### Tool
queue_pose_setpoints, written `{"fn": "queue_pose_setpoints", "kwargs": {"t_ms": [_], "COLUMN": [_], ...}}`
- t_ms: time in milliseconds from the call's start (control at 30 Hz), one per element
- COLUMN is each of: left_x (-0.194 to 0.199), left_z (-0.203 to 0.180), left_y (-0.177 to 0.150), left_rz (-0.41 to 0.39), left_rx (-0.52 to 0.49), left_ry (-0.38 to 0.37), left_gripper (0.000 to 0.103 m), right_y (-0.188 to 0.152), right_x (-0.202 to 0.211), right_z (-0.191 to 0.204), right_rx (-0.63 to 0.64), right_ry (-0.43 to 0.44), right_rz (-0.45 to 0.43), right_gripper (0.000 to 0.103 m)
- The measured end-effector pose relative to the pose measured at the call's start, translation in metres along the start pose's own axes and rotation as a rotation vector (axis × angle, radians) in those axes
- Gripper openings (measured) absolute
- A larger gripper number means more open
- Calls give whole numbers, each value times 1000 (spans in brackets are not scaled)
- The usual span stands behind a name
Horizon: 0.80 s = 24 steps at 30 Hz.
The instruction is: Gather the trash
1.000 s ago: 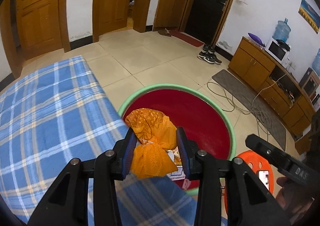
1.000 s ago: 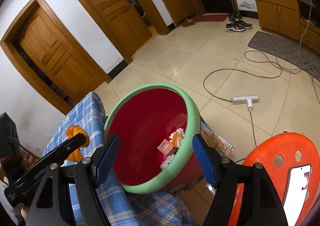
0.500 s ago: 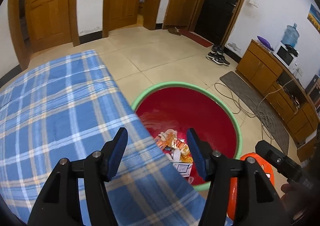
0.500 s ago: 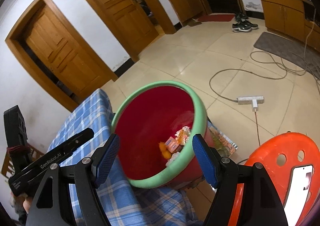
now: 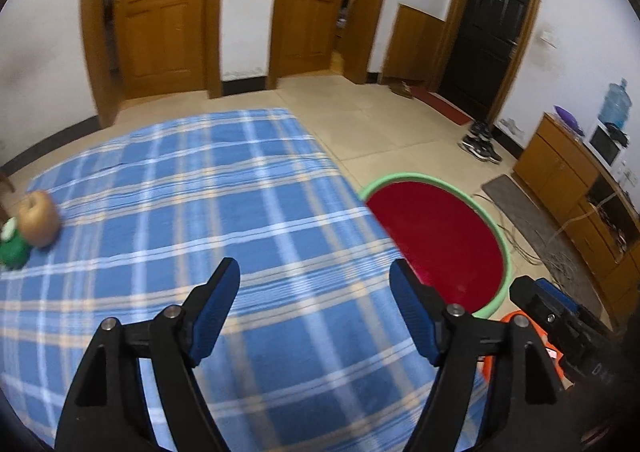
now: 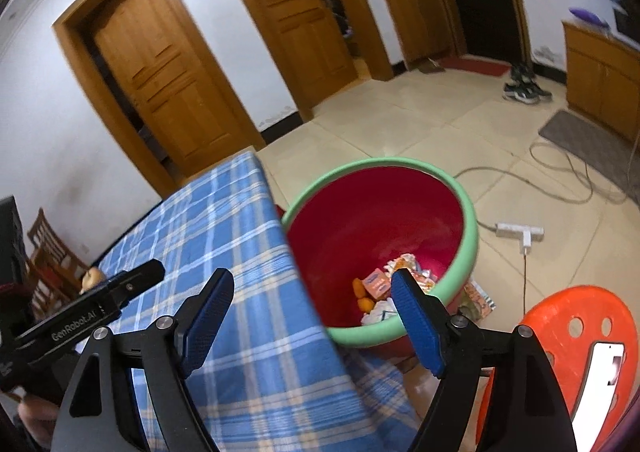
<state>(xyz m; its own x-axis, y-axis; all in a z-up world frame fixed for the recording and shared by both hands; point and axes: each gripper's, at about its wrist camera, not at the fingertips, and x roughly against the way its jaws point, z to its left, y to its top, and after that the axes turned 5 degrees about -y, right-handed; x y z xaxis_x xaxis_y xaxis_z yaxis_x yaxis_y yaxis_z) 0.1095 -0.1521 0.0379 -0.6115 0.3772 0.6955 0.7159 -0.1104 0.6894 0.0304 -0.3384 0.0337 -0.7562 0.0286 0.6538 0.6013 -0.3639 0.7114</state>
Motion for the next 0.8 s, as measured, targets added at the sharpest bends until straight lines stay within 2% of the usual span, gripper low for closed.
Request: {"fn": "queue_pose_setpoints", "kwargs": {"t_ms": [133,367,800], "left_x": [22,52,88], "left_z": [18,40,57], "left_y": [-11,-32,-73], "left_rz": [-40,-87,-133], "left_rx": [36,62,106], "left_ry": [89,185,256], "left_gripper": [78,78,78], "right_y": [-9,-26,-57], "right_x": [7,23,45], "right_z": [17,38,70], "right_rx": [44,69,140], "right_ry": [4,-4,16], "right_rz": [-17,-56,-115], "right_gripper": [82,82,82]}}
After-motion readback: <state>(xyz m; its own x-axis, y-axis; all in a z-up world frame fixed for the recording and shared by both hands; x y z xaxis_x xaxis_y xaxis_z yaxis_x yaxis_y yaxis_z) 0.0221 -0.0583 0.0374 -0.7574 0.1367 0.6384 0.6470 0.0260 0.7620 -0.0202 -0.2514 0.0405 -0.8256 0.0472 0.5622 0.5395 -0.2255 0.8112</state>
